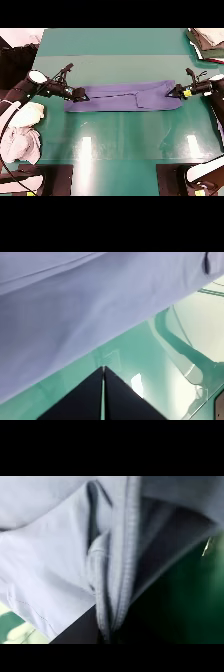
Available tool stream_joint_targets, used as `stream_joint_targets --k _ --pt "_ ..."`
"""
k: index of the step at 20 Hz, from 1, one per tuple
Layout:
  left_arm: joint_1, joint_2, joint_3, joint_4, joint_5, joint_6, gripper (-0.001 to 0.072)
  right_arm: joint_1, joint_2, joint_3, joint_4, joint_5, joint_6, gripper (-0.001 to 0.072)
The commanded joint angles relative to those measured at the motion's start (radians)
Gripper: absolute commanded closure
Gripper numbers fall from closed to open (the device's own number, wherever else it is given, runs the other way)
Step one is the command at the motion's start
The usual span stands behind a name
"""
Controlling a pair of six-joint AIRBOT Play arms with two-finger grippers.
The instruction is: Fold the shirts.
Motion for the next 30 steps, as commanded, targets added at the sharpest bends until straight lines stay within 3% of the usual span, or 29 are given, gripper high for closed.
stream_joint_targets --k 1,5,10,15,24,30 --pt "-0.068 -0.018 0.002 0.002 0.054 -0.023 0.0679 0.023 0.0 0.073 0.023 0.076 -0.02 0.0692" --pt "-0.151 -0.053 0.055 0.002 0.164 -0.04 0.0679 0.074 0.026 0.187 0.043 0.18 0.02 0.0693" --pt "-0.229 -0.246 0.314 0.002 0.12 -0.051 0.0679 0.209 0.113 0.397 0.042 0.2 0.168 0.0695" --pt "-0.279 -0.431 0.51 0.001 0.097 -0.092 0.0679 0.377 0.147 0.608 0.04 0.196 0.247 0.0695" --pt "-0.285 -0.498 0.535 0.009 0.134 -0.113 0.0679 0.603 0.145 0.612 0.032 0.107 0.254 0.0695" --pt "-0.194 -0.47 0.543 0.08 -0.006 -0.114 0.068 0.634 0.143 0.643 0.031 0.084 0.254 0.0695"
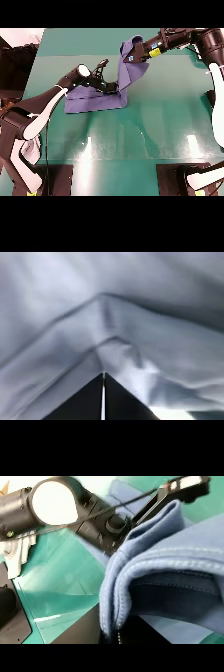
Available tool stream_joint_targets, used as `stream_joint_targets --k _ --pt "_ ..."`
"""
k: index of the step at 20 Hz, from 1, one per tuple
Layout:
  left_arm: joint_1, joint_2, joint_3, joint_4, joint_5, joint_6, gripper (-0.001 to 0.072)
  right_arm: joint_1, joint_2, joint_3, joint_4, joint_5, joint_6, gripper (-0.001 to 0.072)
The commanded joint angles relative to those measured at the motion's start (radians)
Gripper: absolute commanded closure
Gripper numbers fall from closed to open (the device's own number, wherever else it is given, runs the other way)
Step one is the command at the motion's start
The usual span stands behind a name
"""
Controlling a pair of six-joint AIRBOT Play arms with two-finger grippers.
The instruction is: Fold the shirts.
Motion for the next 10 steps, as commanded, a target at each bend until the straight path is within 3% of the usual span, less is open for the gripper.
stream_joint_targets --k 1,10 --pt "0.083 0.037 0.007 0.055 -0.109 -0.001 0.068 0.025 -0.002 0.007 -0.002 -0.021 0.001 0.0695" --pt "0.431 0.38 0.007 0.282 -0.281 0.015 0.0678 0.138 -0.089 0.007 -0.001 -0.123 -0.014 0.0695"
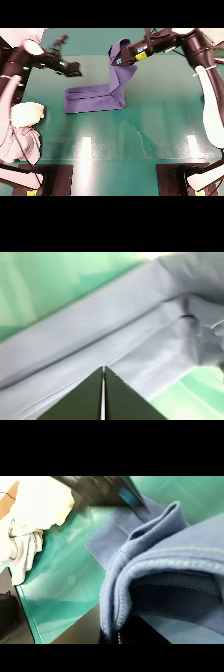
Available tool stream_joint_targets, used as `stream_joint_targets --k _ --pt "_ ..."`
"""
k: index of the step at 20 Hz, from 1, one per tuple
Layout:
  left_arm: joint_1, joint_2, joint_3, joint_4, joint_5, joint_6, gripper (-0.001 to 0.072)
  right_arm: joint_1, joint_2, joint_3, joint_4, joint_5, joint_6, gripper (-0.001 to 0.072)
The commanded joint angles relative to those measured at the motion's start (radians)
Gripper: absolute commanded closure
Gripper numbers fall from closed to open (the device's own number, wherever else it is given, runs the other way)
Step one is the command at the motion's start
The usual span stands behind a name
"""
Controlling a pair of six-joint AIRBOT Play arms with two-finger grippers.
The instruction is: Fold the shirts.
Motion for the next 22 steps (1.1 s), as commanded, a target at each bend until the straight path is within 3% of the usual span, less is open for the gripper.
stream_joint_targets --k 1,7,8,9,10,12,15,18,22 --pt "0.134 0.127 0.001 0.109 -0.094 0.029 0.0678 0.061 -0.06 0.001 0.001 -0.064 -0.024 0.0695" --pt "0.256 0.213 0.0 0.146 -0.206 0.031 0.0678 0.216 -0.216 0.001 0.003 -0.308 -0.101 0.0688" --pt "0.256 0.216 0.0 0.146 -0.206 0.031 0.0678 0.249 -0.244 0.001 0.01 -0.367 -0.103 0.0615" --pt "0.256 0.216 0.0 0.13 -0.208 0.031 0.0678 0.286 -0.274 0.002 0.013 -0.432 -0.108 0.0401" --pt "0.256 0.216 0.0 0.117 -0.208 0.031 0.0678 0.319 -0.297 0.002 0.013 -0.477 -0.108 0.0305" --pt "0.256 0.216 0.0 0.104 -0.209 0.031 0.0678 0.374 -0.314 0.002 0.009 -0.524 -0.109 0.018" --pt "0.256 0.216 0.0 0.104 -0.212 0.031 0.0678 0.374 -0.271 0.001 -0.073 -0.464 -0.14 0.0178" --pt "0.256 0.216 0.0 0.104 -0.23 0.032 0.0678 0.288 -0.2 -0.012 -0.219 -0.257 -0.058 0.018" --pt "0.256 0.216 0.0 0.104 -0.233 0.032 0.0678 0.097 -0.098 -0.2 -0.251 -0.13 0.007 0.0181"
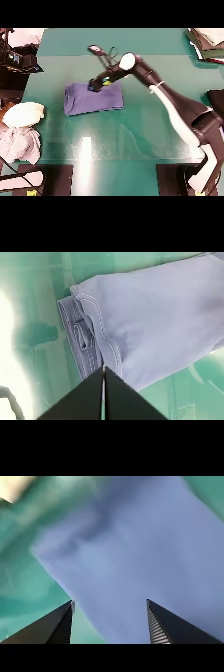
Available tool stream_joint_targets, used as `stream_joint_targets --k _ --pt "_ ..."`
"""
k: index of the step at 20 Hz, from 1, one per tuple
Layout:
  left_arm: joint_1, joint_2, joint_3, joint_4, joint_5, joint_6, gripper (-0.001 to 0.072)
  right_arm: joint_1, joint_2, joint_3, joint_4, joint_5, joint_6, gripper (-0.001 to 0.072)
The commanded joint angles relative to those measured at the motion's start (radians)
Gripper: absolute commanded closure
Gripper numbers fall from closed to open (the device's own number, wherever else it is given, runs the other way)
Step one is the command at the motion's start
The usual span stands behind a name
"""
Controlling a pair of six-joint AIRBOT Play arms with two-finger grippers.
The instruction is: Fold the shirts.
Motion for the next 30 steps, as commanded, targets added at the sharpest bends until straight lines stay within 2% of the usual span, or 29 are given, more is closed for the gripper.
stream_joint_targets --k 1,3,4,5,6,14,16,17,19,20,22,26,30 --pt "0.001 0.001 0.0 -0.002 -0.008 0.0 0.0678 -0.158 0.087 -0.164 -0.053 0.111 0.101 0.0181" --pt "0.001 0.001 0.0 -0.002 -0.018 0.0 0.0678 -0.251 0.123 -0.27 -0.049 0.101 0.177 0.018" --pt "0.001 0.001 0.0 -0.002 -0.019 0.0 0.0678 -0.291 0.131 -0.316 -0.011 0.09 0.188 0.0156" --pt "0.001 0.001 0.0 -0.002 -0.018 0.0 0.0678 -0.319 0.13 -0.352 0.058 0.084 0.185 0.0028" --pt "0.001 0.001 0.0 -0.002 -0.018 0.0 0.0678 -0.34 0.123 -0.39 0.127 0.073 0.18 0.0014" --pt "0.001 0.001 0.0 -0.002 -0.018 0.027 0.0678 -0.249 -0.027 -0.445 0.442 -0.07 0.105 0.0023" --pt "0.001 0.001 0.0 -0.001 -0.017 0.027 0.0678 -0.204 -0.051 -0.445 0.518 -0.136 0.075 0.005" --pt "0.001 0.001 0.0 -0.001 -0.018 0.03 0.0677 -0.184 -0.054 -0.445 0.531 -0.179 0.071 0.0083" --pt "0.001 0.001 0.0 -0.001 -0.019 0.045 0.0677 -0.152 -0.053 -0.444 0.535 -0.252 0.054 0.0222" --pt "0.001 0.001 0.0 -0.001 -0.019 0.045 0.0678 -0.143 -0.053 -0.444 0.542 -0.275 0.027 0.0355" --pt "0.001 0.001 0.0 -0.001 -0.019 0.045 0.0678 -0.135 -0.053 -0.444 0.542 -0.282 -0.024 0.0692" --pt "0.001 0.001 0.0 -0.001 -0.031 0.045 0.0678 -0.199 0.015 -0.452 0.492 -0.232 -0.036 0.0694" --pt "0.001 0.001 0.0 -0.001 -0.017 0.044 0.0678 -0.396 0.262 -0.596 0.343 -0.212 -0.036 0.0694"
